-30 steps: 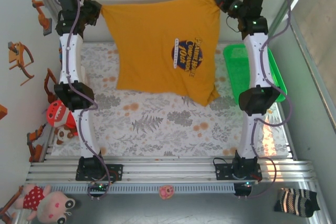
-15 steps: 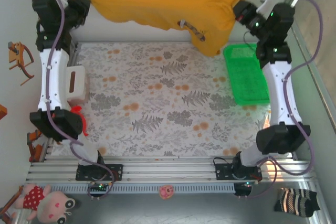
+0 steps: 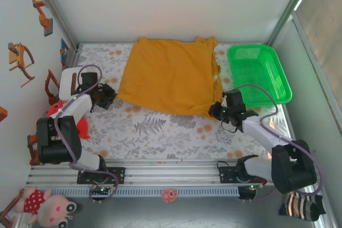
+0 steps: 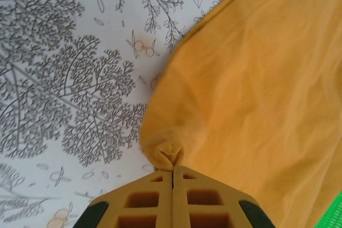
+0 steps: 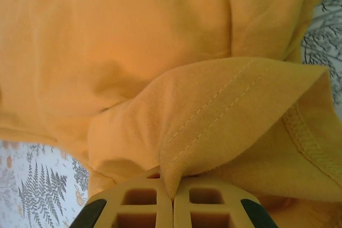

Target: Fold the inside-out t-shirt

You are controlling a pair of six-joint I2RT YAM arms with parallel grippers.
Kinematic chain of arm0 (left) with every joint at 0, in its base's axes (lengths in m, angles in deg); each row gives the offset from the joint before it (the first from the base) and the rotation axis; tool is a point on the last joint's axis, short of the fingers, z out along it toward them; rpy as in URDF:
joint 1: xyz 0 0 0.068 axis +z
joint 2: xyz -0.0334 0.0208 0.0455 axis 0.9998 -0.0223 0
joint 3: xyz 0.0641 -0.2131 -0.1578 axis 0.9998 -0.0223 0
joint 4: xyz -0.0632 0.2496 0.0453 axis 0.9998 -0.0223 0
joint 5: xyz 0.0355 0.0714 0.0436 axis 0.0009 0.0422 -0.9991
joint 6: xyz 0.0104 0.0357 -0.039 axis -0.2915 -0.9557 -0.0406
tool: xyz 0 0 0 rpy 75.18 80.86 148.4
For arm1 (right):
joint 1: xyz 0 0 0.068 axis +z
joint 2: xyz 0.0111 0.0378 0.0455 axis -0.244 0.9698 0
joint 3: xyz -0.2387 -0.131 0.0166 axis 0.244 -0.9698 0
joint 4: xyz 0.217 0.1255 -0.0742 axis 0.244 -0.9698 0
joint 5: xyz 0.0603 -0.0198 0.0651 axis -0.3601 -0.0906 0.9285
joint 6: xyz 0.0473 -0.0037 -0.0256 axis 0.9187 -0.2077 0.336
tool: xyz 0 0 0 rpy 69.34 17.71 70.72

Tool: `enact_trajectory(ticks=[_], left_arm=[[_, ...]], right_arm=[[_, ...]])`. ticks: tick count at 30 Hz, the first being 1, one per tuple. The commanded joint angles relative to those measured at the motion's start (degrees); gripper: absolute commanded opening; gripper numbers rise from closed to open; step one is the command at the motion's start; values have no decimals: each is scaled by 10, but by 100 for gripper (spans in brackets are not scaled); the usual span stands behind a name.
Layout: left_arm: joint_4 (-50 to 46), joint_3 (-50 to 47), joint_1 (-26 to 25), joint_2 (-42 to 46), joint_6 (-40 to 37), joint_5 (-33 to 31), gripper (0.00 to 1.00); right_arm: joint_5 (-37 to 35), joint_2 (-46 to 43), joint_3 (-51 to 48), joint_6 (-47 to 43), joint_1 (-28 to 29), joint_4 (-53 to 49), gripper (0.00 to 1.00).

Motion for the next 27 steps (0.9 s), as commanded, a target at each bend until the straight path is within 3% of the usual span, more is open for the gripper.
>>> enact_trajectory(ticks=[1, 10, 15, 16, 17, 19, 20, 23, 27], left_arm=[[-46, -17, -8, 38, -20, -45, 0], [-152, -82, -14, 156, -4, -120, 0], [-210, -102, -14, 231, 4, -162, 0], [-224, -101, -14, 247, 2, -169, 8], [-232, -98, -13, 260, -1, -178, 26], [-244, -87, -13, 277, -12, -193, 53], [-251, -77, -13, 282, -20, -202, 61], [-250, -40, -13, 274, -49, -208, 71], [-195, 18, -17, 210, -91, -145, 73]], right_arm=[[-45, -30, -5, 14, 19, -23, 0], [-69, -105, -13, 20, 57, -167, 0], [-82, -162, 2, 33, 64, -255, 25], [-94, -174, 18, 31, 64, -275, 29], [-106, -185, 34, 28, 64, -295, 32], [-128, -194, 69, 17, 64, -319, 35], [-139, -191, 88, 10, 63, -326, 36], [-150, -155, 134, -9, 63, -319, 36], [-140, -65, 177, -35, 63, -290, 36]])
